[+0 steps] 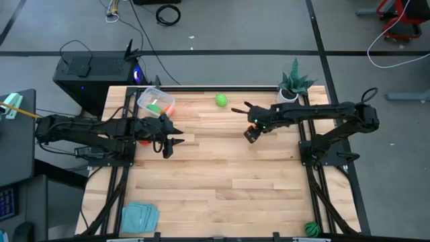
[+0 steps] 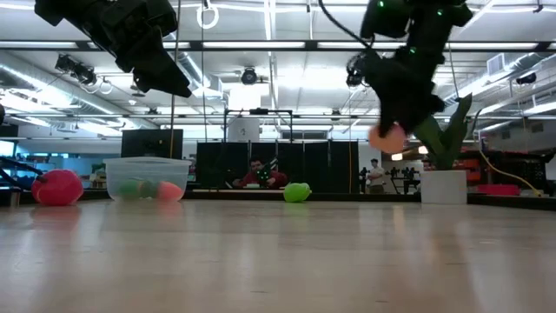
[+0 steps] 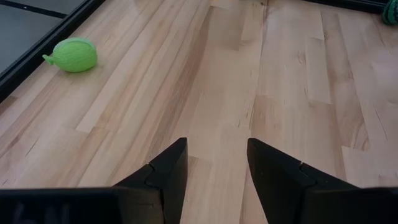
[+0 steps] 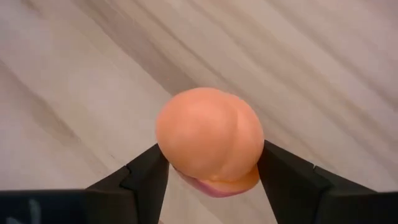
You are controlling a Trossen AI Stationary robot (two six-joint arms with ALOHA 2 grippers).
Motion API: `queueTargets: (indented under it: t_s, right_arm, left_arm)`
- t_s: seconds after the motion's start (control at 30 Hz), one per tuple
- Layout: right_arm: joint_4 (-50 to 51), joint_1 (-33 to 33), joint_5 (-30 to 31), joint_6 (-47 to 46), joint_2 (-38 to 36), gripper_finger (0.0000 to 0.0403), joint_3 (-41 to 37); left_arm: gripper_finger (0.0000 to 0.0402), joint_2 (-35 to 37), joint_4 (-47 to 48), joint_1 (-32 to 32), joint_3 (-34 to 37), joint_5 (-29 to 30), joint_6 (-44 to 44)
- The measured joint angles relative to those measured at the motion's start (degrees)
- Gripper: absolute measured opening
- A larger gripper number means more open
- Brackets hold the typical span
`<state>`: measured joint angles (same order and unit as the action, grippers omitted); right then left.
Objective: Pick and placing Produce into tupperware
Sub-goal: Put the light orange peach into the transparent bin
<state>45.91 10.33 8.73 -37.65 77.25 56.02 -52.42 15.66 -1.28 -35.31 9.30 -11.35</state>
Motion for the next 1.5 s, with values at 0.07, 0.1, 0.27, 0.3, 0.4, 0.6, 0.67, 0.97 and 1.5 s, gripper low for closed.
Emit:
queueTargets:
  t_s: [0.07,0.1,0.27,0.3,0.4,0.6,0.67,0.97,1.5]
  right_arm:
    - [-4.6,0.0,0.0,1.9,0.0,0.0235,0.8]
    - [-7.6,0.0,-0.1,2.8,0.0,0.0235,1.0]
    - [-19.5,0.0,-3.3,7.3,0.0,0.0235,1.0]
    - [-20.9,0.0,-4.0,8.0,0.0,0.0235,1.0]
    - [-23.6,0.0,-4.7,9.8,0.0,0.0235,1.0]
    - [-28.2,-0.4,-4.8,13.6,0.0,0.0235,1.0]
    - [-30.8,-0.8,-4.9,14.7,0.0,0.0235,1.0]
    - [-36.1,-4.3,-5.8,19.2,0.0,0.0235,1.0]
    - [-40.0,-7.1,-6.8,22.1,0.0,0.0235,0.9]
  left_arm:
    - [0.0177,0.0,0.0,0.0,0.0,0.0,0.0]
    - [0.0177,0.0,0.0,0.0,0.0,0.0,0.0]
    - [0.0174,0.0,-2.1,0.0,0.0,0.0,1.8]
    - [0.0173,0.0,-2.5,0.0,0.0,0.0,3.4]
    - [0.0173,-0.1,-3.0,0.0,0.0,0.0,5.9]
    - [0.0178,-0.1,-6.0,0.0,0.0,0.0,5.8]
    - [0.0177,-0.1,-6.9,0.0,0.0,0.0,5.8]
    - [0.018,-0.1,-11.4,0.0,0.0,0.0,15.8]
    - [0.0252,-2.5,-24.6,0.0,0.0,0.0,30.7]
